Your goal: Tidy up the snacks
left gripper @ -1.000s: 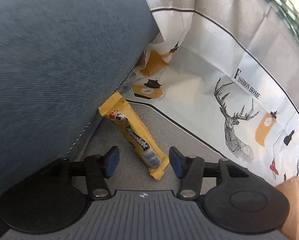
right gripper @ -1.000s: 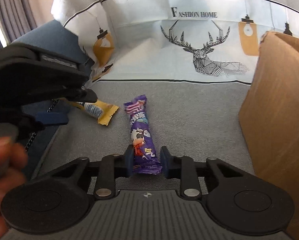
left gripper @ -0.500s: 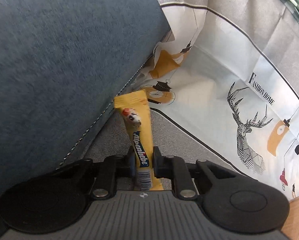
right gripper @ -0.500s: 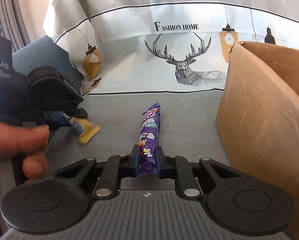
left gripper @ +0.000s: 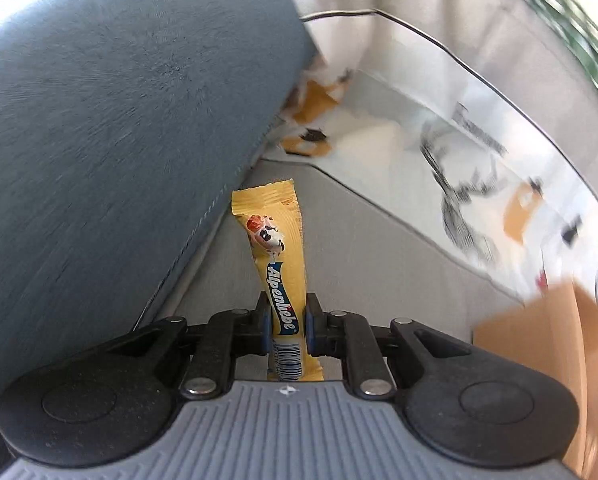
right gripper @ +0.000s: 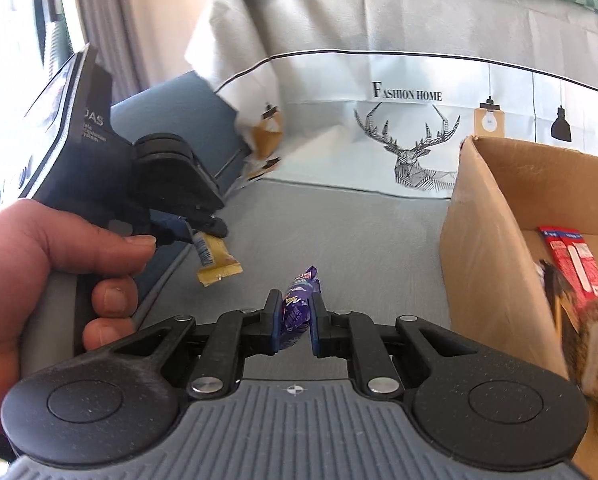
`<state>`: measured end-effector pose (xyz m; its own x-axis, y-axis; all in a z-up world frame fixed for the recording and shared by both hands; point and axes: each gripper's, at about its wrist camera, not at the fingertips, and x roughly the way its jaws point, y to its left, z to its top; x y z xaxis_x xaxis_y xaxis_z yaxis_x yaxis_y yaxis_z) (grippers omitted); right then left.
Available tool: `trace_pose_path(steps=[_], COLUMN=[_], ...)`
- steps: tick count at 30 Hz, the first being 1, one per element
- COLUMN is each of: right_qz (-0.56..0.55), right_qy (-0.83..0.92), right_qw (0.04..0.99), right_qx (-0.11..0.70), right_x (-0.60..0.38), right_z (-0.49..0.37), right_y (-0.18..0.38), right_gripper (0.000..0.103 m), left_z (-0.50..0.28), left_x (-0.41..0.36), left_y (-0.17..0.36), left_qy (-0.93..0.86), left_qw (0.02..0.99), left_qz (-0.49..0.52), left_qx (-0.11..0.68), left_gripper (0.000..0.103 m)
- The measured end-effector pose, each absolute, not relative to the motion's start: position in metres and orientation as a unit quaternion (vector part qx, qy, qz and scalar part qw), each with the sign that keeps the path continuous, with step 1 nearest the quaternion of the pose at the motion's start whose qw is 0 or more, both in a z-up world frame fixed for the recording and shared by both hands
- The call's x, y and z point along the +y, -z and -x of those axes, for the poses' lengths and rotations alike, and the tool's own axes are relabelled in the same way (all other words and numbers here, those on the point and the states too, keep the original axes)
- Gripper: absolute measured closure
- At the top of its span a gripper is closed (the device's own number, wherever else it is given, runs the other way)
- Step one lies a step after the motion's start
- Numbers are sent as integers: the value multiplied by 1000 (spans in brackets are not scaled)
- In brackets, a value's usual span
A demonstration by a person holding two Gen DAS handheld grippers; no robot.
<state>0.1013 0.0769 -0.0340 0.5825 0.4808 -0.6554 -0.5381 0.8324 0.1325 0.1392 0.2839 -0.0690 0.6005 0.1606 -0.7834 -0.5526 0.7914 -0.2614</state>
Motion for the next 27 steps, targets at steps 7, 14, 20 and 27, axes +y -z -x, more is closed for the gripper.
trace_pose_path(steps=[7, 14, 20, 27], right_qz=[62, 79, 105, 91], right_qy=[-317, -323, -332, -332], right_qw=[869, 861, 846, 836], right_qx=[376, 384, 404, 428], right_x=[49, 35, 38, 38], right_z=[-49, -15, -14, -21], right_y=[29, 43, 56, 69], right_gripper=[89, 90, 90, 72], left_z=[-84, -43, -24, -27], left_x=[228, 204, 188, 194], left_y=[56, 62, 63, 79], left_qy=[-156, -59, 0, -33], left_qw=[884, 887, 852, 834], left_qz=[135, 149, 75, 107], left_qx=[419, 432, 517, 541], left_gripper=[86, 86, 85, 75])
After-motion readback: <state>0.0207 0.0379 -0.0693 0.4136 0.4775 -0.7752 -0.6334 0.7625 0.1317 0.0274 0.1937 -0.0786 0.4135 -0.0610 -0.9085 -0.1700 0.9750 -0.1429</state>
